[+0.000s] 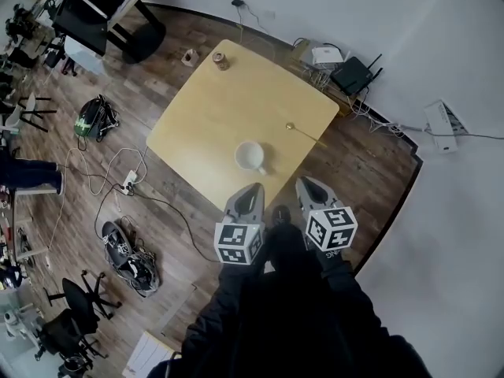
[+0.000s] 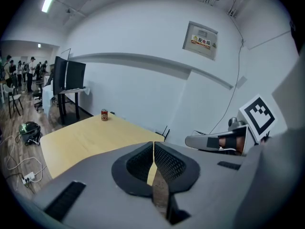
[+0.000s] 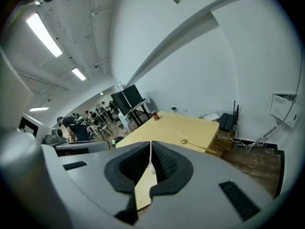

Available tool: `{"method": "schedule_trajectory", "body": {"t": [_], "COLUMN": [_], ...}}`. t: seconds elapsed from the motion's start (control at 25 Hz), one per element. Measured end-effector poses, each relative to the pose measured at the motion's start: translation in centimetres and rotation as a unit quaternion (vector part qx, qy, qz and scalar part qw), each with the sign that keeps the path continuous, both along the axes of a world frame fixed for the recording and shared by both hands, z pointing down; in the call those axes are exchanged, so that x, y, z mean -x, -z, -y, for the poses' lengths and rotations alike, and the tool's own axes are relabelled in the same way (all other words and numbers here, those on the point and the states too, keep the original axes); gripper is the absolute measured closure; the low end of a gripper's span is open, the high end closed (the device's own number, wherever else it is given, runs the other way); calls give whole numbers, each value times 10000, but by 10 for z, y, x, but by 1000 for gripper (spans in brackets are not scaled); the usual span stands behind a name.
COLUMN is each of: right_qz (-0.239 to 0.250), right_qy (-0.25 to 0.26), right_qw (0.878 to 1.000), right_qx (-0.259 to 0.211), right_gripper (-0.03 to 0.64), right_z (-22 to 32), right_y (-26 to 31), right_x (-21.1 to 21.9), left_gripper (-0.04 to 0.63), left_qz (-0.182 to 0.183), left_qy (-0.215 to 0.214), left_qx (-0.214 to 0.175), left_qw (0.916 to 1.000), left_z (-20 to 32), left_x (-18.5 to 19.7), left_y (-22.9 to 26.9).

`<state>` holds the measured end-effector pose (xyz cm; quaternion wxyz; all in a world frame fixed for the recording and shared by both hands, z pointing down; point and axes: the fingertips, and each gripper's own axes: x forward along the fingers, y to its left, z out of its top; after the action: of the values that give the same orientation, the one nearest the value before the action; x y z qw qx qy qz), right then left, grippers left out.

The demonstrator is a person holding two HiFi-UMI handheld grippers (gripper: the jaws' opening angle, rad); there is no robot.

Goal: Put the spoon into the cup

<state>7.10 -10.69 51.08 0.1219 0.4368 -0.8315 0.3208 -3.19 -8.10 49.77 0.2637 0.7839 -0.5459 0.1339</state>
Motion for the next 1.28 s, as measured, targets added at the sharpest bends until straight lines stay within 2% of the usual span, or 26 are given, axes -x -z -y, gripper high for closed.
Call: {"method": "schedule_trajectory", "body": {"t": [0.2,0.4,0.6,0.84,1.04,1.28], "right_qz": [-120,-598,-861,-806,-784,-384], "right_qy": [-297,-407,-675,-1159,-1470,-1947], "right_qw": [9994,9970,9927,9865,9817,9744], "right_qx": [91,260,507,834,922,1055], "right_gripper": [592,560,558,554,532,492], "right_z": [16,31,53,73,94,115], "right_y": [-27,-66,-117,-173,-209,-238], "right_x": [-15,-32,-56,-79,-98,-122], "left_gripper": [557,557,557,557,557,557], "left_qz": [24,48,25,50,110,136], "left_qy": [-162,-410,-567,-769,-916,-984], "left_qx": [125,276,475,714,833,901], "left_qw": [9998,9988,9973,9945,9922,9910], "left_z": [16,34,60,72,86,99], "left_x": [-7,-16,-27,-49,-65,-78], "left_y": [-20,-43,-78,-117,-145,-165]}}
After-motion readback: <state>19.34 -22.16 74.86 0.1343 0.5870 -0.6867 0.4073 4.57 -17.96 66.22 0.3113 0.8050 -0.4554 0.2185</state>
